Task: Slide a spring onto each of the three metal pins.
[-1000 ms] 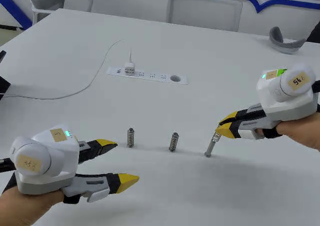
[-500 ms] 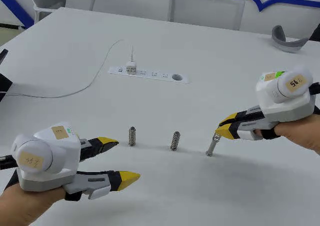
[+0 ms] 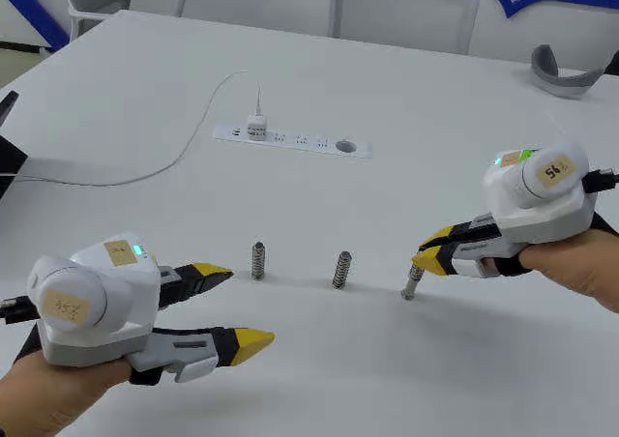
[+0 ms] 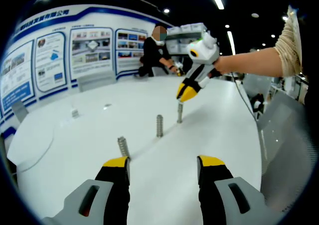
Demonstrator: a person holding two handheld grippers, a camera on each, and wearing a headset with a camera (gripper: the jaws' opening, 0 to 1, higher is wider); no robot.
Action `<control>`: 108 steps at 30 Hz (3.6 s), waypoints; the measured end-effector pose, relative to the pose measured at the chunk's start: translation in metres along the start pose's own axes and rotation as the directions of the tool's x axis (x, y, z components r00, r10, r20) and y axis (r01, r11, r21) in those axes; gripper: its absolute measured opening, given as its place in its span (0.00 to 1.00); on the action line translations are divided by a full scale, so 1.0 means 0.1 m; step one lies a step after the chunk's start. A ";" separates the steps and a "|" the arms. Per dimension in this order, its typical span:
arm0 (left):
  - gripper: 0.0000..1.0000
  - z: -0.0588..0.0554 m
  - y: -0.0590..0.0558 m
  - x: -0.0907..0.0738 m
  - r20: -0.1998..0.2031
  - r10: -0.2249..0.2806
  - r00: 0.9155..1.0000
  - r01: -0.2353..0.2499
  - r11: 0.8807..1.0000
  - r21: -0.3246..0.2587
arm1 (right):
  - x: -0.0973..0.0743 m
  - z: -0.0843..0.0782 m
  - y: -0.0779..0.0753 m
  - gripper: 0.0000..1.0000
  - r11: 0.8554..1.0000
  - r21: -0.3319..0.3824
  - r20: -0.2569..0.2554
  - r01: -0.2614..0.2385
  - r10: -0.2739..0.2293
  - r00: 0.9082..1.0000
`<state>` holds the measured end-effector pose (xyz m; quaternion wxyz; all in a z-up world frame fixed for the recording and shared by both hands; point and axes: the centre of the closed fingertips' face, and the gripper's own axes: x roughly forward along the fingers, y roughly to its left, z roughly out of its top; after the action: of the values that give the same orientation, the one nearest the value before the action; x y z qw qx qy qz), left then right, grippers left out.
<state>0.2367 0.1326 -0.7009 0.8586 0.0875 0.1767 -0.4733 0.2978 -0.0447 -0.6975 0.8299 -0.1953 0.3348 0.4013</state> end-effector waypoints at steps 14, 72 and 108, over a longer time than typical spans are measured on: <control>0.55 0.00 0.01 0.00 0.001 0.002 1.000 -0.002 1.000 0.000 | 0.11 -0.02 0.00 0.12 1.000 0.019 0.011 0.008 -0.008 1.000; 0.57 0.02 0.04 -0.01 0.000 0.012 1.000 -0.012 1.000 -0.001 | 0.19 -0.21 -0.05 0.22 0.998 0.042 0.024 0.051 -0.052 0.998; 0.63 -0.02 0.09 -0.07 -0.014 0.034 0.999 -0.034 0.999 -0.012 | -0.17 -0.30 0.26 0.40 1.000 0.008 0.147 0.030 -0.031 0.989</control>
<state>0.2399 0.1434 -0.7003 0.8659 0.0884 0.1838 -0.4568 0.2575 -0.0556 -0.7080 0.8589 -0.1680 0.2709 0.4009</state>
